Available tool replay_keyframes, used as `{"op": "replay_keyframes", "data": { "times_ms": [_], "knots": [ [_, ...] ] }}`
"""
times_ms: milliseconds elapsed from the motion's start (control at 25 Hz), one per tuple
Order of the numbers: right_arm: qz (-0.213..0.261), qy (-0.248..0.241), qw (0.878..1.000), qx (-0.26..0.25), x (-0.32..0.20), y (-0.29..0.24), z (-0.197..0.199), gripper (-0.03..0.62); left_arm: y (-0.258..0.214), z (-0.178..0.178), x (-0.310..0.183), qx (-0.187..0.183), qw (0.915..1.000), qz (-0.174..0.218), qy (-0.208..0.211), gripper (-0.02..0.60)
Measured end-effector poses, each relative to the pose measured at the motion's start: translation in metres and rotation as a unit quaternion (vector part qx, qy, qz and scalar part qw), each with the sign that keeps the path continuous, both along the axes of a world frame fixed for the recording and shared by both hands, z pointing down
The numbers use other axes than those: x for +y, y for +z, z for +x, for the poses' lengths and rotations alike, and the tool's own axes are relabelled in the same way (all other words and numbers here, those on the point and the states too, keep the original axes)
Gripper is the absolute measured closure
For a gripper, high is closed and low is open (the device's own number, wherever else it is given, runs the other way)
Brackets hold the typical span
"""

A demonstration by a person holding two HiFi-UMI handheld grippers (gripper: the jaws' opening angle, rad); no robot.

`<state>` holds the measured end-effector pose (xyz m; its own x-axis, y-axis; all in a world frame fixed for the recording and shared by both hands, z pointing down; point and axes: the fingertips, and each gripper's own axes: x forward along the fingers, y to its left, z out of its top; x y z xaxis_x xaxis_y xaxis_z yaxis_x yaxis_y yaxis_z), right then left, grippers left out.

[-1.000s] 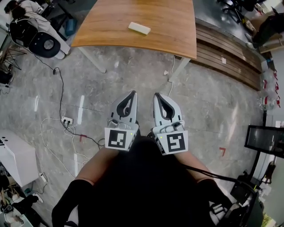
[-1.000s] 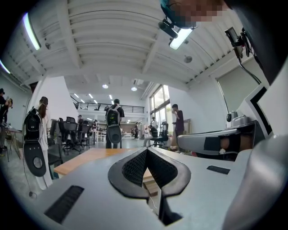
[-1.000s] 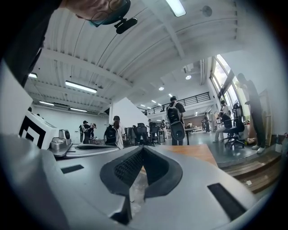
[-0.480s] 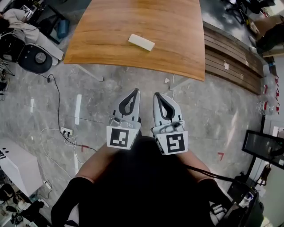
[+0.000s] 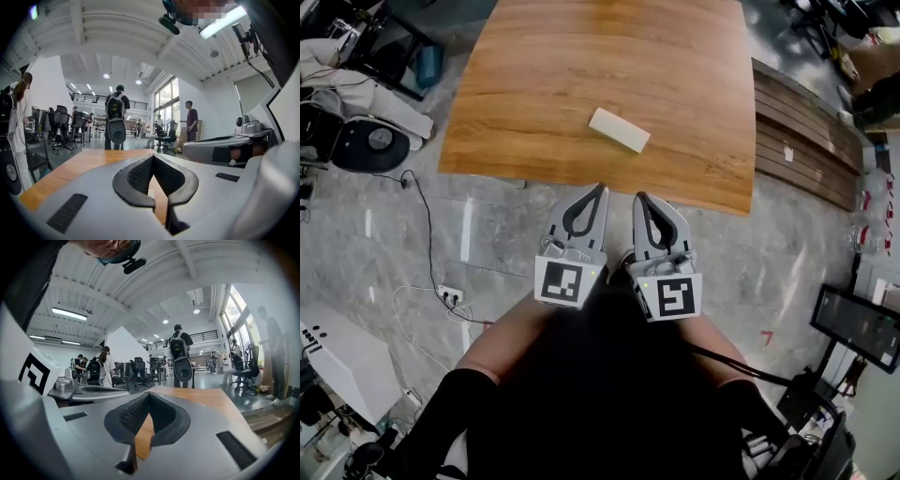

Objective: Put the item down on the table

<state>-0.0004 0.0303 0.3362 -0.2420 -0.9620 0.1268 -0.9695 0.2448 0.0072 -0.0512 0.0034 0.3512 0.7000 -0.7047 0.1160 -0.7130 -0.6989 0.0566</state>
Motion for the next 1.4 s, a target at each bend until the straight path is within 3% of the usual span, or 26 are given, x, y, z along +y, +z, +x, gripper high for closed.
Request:
{"op": "replay_keyframes", "data": {
  "times_ms": [640,1000,1200,1400],
  "knots": [
    [-0.060,-0.074,0.995,0.030,-0.122,0.071,0.043,0.582,0.066,0.043,-0.115,-0.057,0.9969,-0.038,-0.040,0.578],
    [-0.105,-0.068,0.991,0.048,-0.152,0.126,0.035,0.582,0.113,0.039,-0.136,-0.082,0.9943,-0.067,-0.013,0.578],
    [-0.163,-0.083,0.979,0.091,-0.170,0.181,0.037,0.582,0.163,0.042,-0.150,-0.095,0.9866,-0.133,0.004,0.578],
    [-0.207,-0.115,0.957,0.167,-0.181,0.223,0.040,0.580,0.205,0.046,-0.163,-0.110,0.9782,-0.176,-0.006,0.578]
  ]
}}
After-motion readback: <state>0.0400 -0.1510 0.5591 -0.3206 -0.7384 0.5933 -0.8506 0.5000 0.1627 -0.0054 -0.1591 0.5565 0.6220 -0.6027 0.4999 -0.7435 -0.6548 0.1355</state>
